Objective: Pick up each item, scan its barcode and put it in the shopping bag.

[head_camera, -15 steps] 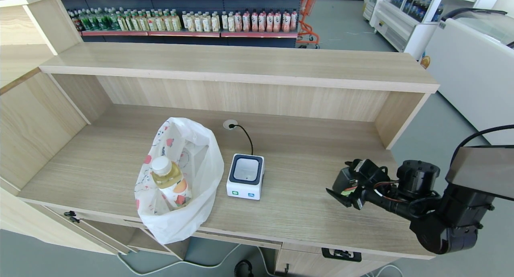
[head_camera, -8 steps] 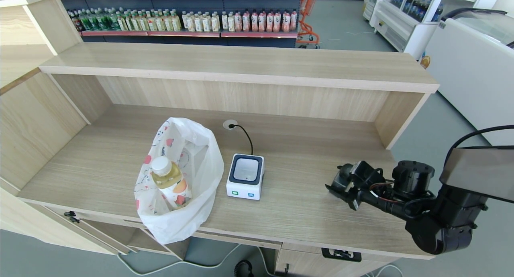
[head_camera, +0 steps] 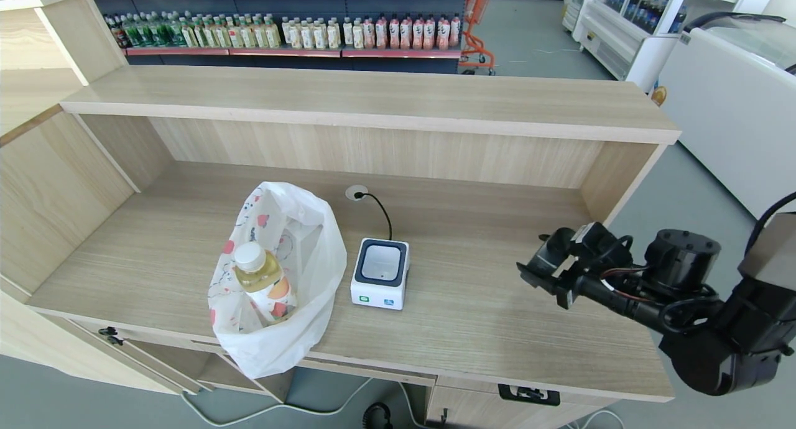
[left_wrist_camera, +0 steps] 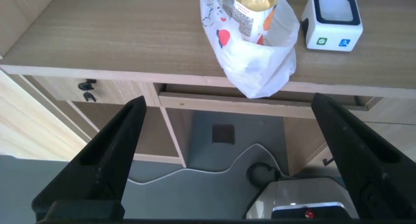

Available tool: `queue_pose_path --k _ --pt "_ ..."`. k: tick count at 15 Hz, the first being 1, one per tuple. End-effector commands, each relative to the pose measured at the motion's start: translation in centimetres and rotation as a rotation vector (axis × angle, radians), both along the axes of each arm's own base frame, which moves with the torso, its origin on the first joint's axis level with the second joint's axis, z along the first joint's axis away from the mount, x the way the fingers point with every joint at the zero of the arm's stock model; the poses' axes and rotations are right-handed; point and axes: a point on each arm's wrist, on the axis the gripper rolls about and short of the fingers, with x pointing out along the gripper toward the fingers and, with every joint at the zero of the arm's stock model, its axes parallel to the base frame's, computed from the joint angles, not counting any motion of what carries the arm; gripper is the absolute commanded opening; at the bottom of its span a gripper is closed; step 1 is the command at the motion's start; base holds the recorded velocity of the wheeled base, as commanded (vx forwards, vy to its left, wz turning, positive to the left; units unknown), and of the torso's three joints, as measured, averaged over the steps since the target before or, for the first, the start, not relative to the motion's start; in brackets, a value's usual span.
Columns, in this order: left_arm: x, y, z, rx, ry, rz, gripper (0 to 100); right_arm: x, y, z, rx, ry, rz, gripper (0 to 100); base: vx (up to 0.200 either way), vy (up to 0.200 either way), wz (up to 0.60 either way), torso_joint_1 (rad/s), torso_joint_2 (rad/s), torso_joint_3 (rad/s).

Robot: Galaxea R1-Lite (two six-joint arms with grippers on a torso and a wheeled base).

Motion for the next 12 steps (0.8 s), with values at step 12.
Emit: queue_pose_path --k 12 --pt "0.0 0.0 0.0 0.000 -0.001 0.000 100 -10.5 12.4 17.9 0.070 -0.845 1.008 0 0.000 0.000 0.00 0.000 0.00 0.000"
